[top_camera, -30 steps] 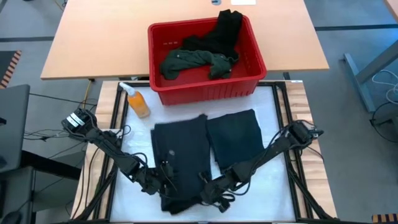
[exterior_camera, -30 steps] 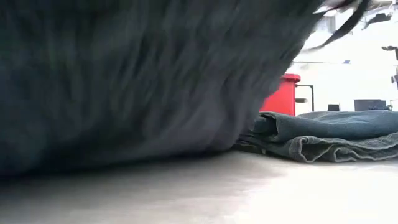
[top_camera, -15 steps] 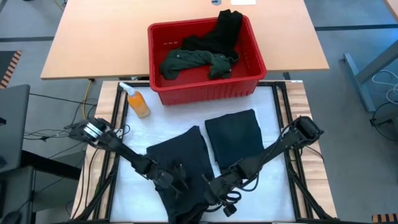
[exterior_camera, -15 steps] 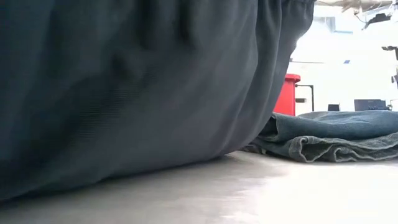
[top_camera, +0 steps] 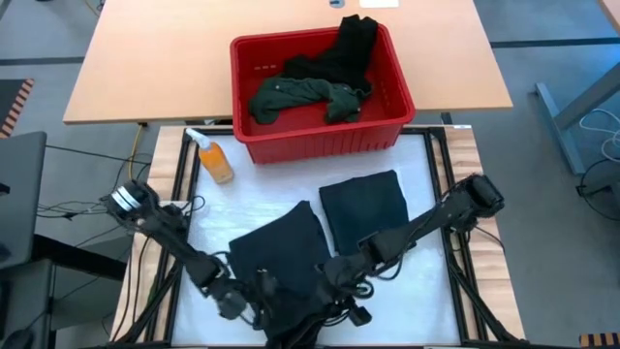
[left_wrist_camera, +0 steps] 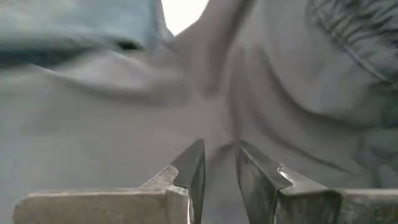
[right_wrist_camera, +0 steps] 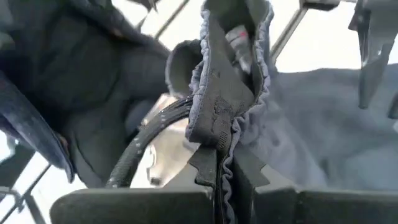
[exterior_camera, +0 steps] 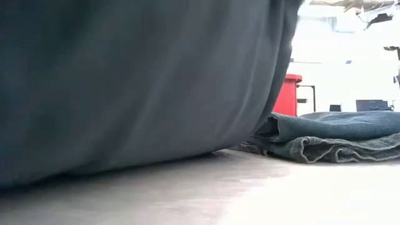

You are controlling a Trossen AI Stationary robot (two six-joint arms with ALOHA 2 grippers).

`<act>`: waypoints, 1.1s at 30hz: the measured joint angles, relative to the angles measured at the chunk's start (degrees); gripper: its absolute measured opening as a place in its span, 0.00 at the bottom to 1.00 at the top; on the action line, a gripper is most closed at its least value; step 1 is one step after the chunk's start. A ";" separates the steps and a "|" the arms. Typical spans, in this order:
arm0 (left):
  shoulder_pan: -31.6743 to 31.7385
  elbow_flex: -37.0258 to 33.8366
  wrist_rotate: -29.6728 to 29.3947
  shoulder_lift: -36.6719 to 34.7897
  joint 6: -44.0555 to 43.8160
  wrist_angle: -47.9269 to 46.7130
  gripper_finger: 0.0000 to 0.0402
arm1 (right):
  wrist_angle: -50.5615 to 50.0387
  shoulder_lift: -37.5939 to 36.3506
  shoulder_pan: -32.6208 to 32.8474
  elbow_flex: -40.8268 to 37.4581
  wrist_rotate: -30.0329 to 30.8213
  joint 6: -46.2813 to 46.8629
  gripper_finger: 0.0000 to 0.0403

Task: Fold Laundry from Bin
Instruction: Fold the dark blue shorts

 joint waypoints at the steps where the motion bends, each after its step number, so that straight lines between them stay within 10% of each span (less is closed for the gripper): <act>1: -1.26 0.00 -3.46 -2.15 -0.20 -2.15 0.19 | 0.25 -0.91 -0.53 0.03 -0.02 0.00 0.09; 10: -11.13 0.04 -31.23 -18.69 1.02 -14.36 0.19 | 1.34 -0.41 -12.50 -0.59 -0.17 12.03 0.09; 24: -13.48 0.00 -35.61 -21.34 -0.19 -22.81 0.19 | 19.11 8.95 -28.42 -0.74 -14.32 15.56 0.09; 33: -13.46 0.00 -47.30 -21.34 -11.81 -35.21 0.19 | 12.18 4.59 -23.42 -0.71 -23.28 8.13 0.09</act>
